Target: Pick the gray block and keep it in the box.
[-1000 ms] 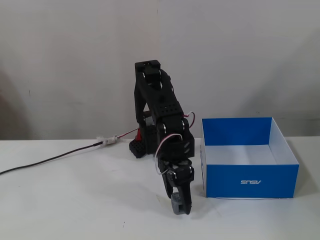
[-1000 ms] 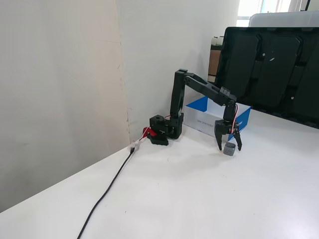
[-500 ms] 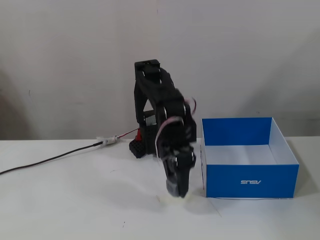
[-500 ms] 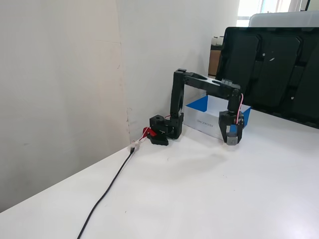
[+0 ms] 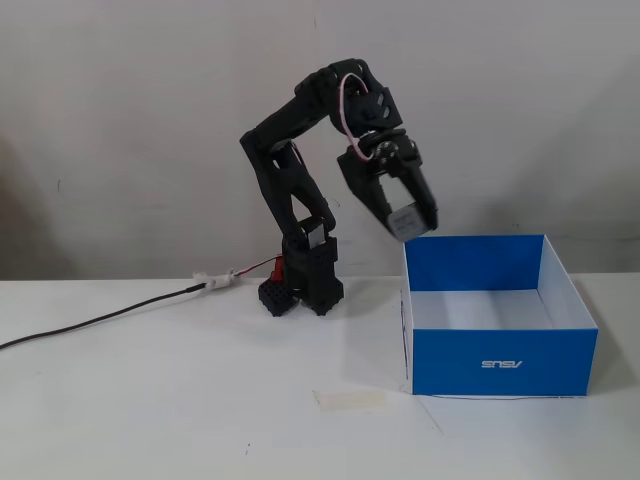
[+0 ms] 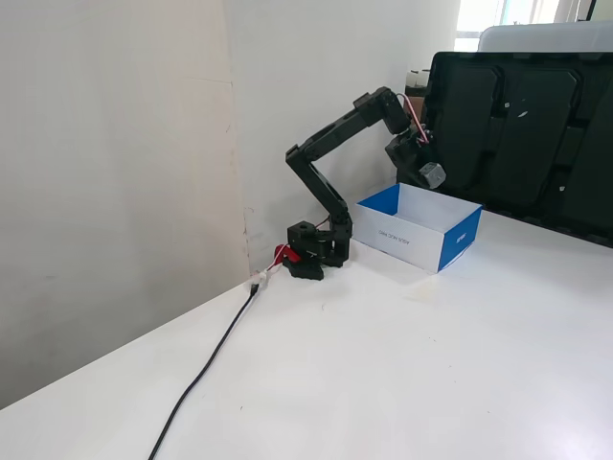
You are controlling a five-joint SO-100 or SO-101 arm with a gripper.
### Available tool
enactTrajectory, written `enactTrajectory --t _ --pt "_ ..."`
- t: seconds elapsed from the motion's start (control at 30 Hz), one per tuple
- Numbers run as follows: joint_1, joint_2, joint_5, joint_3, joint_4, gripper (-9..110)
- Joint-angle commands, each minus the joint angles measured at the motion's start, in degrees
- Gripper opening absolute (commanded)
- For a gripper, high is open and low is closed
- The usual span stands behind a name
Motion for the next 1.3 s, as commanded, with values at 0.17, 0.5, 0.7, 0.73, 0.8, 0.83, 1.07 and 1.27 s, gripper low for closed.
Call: enactTrajectory --t 0.17,0.5,0.7,0.73,0.8,0.83,1.07,1.27 --pt "-21.3 2.8 -6.0 1.2 -0.5 0" --pt "-29.2 1.2 -7.6 9.7 -2.7 39" --pt "-19.9 2.2 -6.8 14.9 -8.9 40" --pt "-14.2 1.9 -6.8 14.2 -10.2 40" --pt "-4.9 1.1 -7.4 14.9 -12.3 39" --pt "-1.0 1.1 -7.6 15.7 -13.5 39" --pt "16.5 1.6 -8.3 22.6 -20.0 14" --pt "31.7 5.2 -8.3 30.3 -26.8 0"
